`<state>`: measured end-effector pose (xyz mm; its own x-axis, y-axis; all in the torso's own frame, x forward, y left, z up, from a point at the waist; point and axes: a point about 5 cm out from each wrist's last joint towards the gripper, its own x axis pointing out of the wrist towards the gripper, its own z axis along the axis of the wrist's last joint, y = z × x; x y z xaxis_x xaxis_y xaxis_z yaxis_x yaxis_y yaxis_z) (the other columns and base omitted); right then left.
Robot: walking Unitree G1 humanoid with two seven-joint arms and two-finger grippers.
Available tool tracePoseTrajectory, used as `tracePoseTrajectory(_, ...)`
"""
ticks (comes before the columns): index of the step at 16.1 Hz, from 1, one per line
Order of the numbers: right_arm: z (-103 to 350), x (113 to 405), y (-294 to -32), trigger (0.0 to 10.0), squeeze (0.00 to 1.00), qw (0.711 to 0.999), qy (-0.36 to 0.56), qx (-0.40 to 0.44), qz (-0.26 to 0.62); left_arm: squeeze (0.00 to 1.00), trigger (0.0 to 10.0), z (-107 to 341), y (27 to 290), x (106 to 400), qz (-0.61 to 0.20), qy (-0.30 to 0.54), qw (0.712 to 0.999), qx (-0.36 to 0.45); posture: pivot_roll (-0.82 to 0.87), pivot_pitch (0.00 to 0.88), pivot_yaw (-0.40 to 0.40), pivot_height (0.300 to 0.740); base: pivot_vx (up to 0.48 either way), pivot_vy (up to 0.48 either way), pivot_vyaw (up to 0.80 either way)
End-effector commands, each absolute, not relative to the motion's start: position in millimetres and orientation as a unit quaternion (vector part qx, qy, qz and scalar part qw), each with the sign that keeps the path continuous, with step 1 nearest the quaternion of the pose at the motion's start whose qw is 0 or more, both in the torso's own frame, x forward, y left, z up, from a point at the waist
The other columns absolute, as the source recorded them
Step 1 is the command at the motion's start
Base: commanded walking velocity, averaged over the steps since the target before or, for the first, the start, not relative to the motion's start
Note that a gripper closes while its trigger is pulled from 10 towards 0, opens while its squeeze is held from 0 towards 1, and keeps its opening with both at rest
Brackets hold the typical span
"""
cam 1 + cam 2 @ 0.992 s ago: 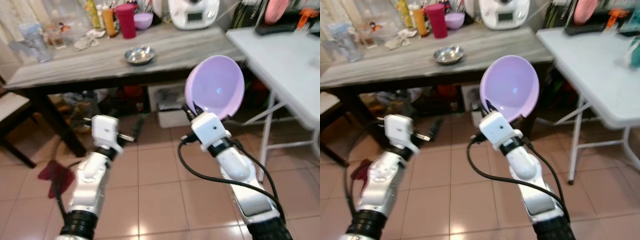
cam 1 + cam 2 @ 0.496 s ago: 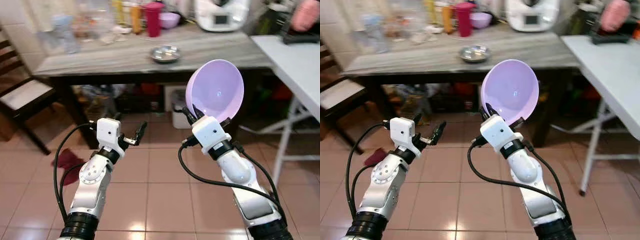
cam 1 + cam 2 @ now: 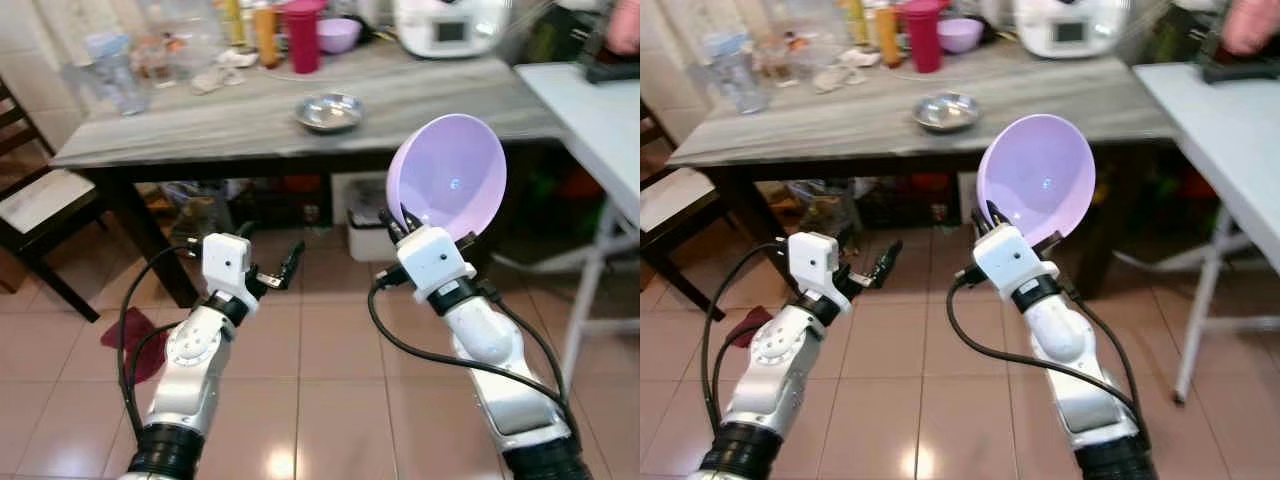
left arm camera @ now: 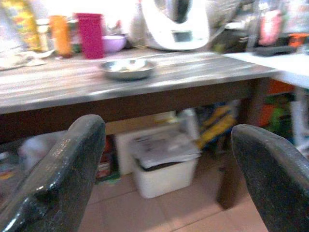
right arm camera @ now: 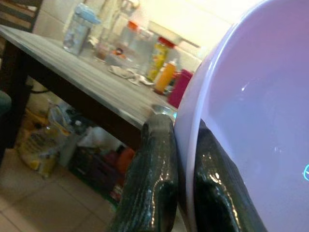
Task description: Setting the table
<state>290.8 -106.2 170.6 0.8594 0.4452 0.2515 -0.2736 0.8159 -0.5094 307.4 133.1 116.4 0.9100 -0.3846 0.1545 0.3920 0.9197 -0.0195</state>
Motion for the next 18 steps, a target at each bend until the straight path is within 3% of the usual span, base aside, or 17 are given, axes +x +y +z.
tracePoseTrajectory(1,174.5,290.4,-102.0,10.0,0.00,0.934,-0.190,-0.230,0.198,0.00,10.0,119.6,135.1,308.2,-0.198,-0.078,0.977,-0.025,-0.22,0.051,0.075,0.740,0.439,0.000,-0.79)
tracePoseTrajectory(3,174.7,290.7,-102.2,10.0,0.00,0.934,-0.190,-0.229,0.198,0.00,10.0,119.6,133.9,307.3,-0.201,-0.078,0.976,-0.029,-0.22,0.051,0.074,0.740,0.441,0.000,-0.76)
tracePoseTrajectory(13,175.2,290.6,-101.1,10.0,0.00,0.929,-0.193,-0.240,0.207,0.00,10.0,121.4,126.8,306.0,-0.215,-0.083,0.972,-0.042,-0.22,0.050,0.066,0.740,0.451,0.000,0.00)
tracePoseTrajectory(18,174.4,289.9,-100.7,10.0,0.00,0.928,-0.192,-0.242,0.208,0.00,10.0,120.7,123.6,304.6,-0.222,-0.082,0.971,-0.044,-0.23,0.050,0.069,0.740,0.473,0.000,0.53)
